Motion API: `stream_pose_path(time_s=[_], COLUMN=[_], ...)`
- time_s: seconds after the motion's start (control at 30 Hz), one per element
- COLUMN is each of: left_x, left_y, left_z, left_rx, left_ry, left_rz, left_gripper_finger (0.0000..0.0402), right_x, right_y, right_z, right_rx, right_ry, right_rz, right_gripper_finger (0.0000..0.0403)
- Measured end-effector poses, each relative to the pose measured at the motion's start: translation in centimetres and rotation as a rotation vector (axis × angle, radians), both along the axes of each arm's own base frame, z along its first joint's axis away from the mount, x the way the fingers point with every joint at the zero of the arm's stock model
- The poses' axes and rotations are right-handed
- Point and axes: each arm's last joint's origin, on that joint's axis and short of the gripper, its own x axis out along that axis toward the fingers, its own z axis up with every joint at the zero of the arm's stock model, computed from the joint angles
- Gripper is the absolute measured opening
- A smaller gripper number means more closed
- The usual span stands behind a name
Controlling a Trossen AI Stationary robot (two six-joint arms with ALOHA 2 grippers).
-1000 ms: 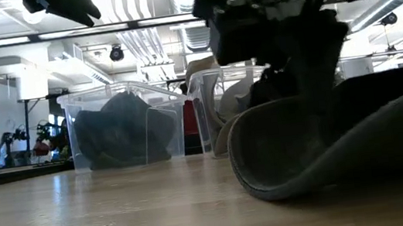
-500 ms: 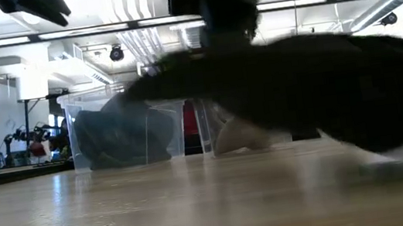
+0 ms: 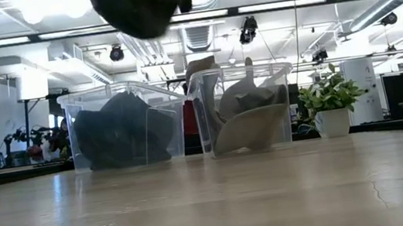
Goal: Pick & Place hat
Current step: Put the black cap into the left transparent bin
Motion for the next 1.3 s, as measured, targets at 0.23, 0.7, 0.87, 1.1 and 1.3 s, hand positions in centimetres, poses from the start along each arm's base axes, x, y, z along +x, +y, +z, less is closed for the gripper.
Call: stream_pose_path(time_s=[0.23,0.7,0.87,1.1,1.3], left_x=[-0.7,-0.8,-0.6,-0.5,-0.5], left_y=[0.1,0.2,0.1,0.1,0.2], left_z=[1.6,2.1,2.0,1.8,1.8], left_rx=[-0.041,-0.053,-0.049,-0.037,-0.022], left_ry=[-0.149,-0.202,-0.195,-0.180,-0.186], left_rz=[-0.042,-0.047,-0.045,-0.039,-0.016], left_gripper_finger=[0.0181,0.0181,0.0181,0.0181,0.0181], right_x=[1.8,8.2,8.4,7.1,6.6], right_y=[-6.3,-13.0,-13.2,-11.9,-10.2], right_z=[-2.1,-7.0,-7.6,-8.1,-10.6], right_rx=[-0.004,-0.206,-0.453,-0.688,-0.811], right_ry=[-0.198,-0.038,0.226,0.531,0.699], right_rz=[-0.181,-0.277,-0.216,0.014,0.164], right_gripper_finger=[0.0013,0.0013,0.0013,0.0020,0.0041])
